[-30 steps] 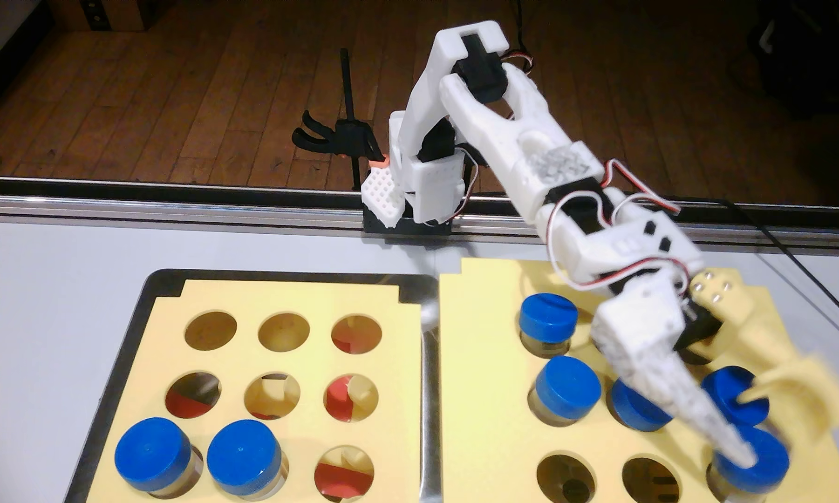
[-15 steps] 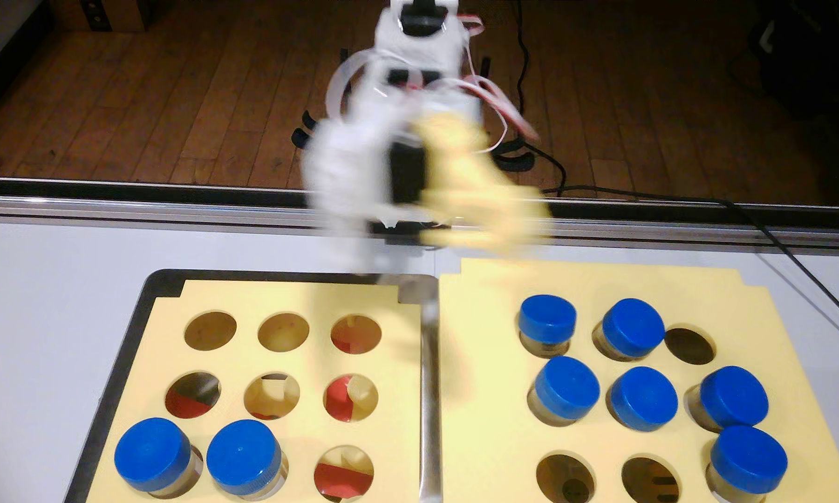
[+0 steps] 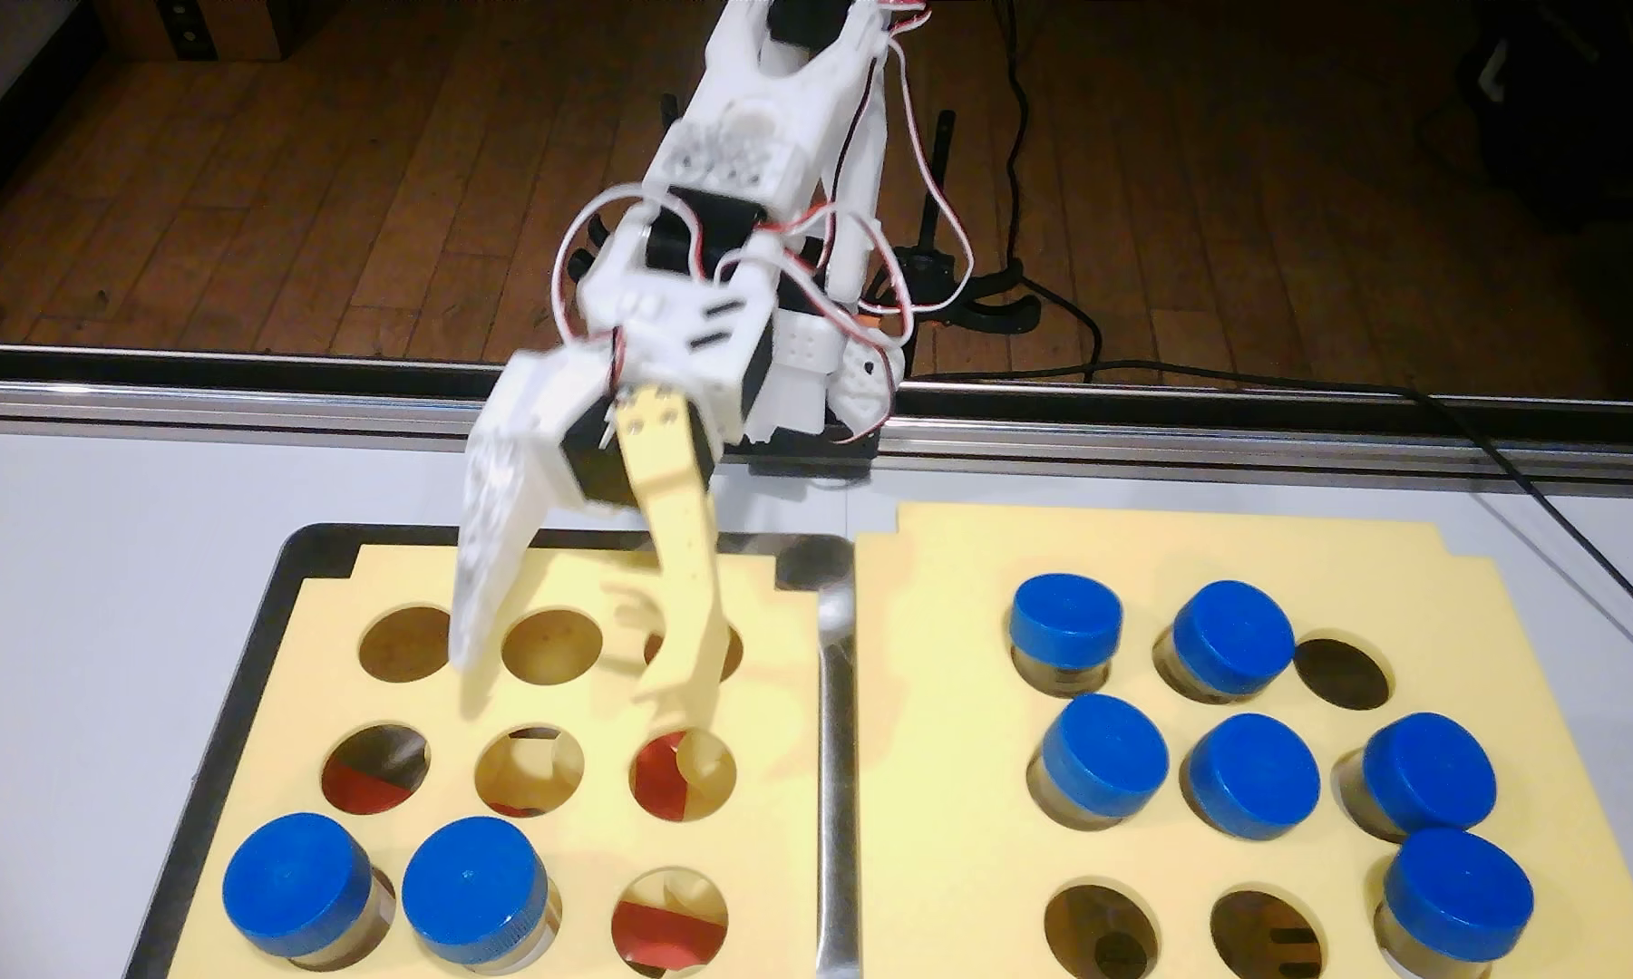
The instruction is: Move the test tubes
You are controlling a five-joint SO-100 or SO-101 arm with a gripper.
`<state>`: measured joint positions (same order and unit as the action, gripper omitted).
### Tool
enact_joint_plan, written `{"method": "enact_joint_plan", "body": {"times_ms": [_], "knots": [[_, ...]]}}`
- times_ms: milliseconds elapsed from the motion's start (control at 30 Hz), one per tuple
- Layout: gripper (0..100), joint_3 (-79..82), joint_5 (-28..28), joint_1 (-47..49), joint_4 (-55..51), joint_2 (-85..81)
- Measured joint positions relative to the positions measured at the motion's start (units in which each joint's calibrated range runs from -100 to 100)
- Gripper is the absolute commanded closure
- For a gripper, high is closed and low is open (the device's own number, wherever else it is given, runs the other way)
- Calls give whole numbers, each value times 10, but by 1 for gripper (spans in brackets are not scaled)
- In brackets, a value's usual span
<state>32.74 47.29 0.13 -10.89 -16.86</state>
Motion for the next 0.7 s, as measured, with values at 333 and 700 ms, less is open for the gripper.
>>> {"method": "enact_joint_plan", "body": {"times_ms": [333,700], "knots": [[67,-154,0,7,0,158],[77,-269,0,6,0,273]]}}
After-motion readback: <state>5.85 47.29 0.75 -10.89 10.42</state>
